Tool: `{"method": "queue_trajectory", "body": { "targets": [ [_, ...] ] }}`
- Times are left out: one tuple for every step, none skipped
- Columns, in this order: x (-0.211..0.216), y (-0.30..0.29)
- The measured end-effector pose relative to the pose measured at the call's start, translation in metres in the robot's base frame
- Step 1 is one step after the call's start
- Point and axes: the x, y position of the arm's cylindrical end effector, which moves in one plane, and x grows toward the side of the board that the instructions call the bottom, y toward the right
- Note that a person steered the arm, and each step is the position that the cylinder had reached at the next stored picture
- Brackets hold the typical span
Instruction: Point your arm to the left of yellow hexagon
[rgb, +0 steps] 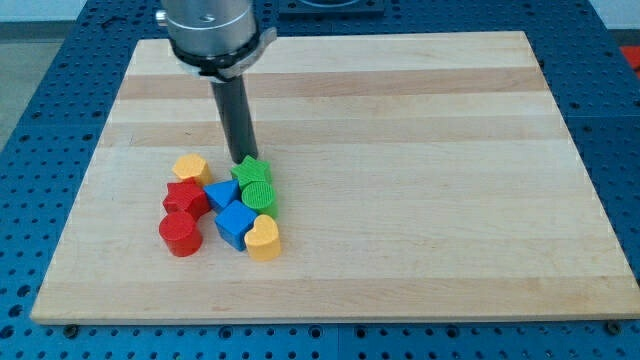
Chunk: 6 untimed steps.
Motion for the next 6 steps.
{"method": "queue_trajectory", "body": {
  "targets": [
    [0.000, -0.020],
    [-0.004, -0.046],
    [-0.012, -0.064],
    [-0.011, -0.089],
    [-0.011, -0.115],
    [-0.009, -0.115]
  ]
}}
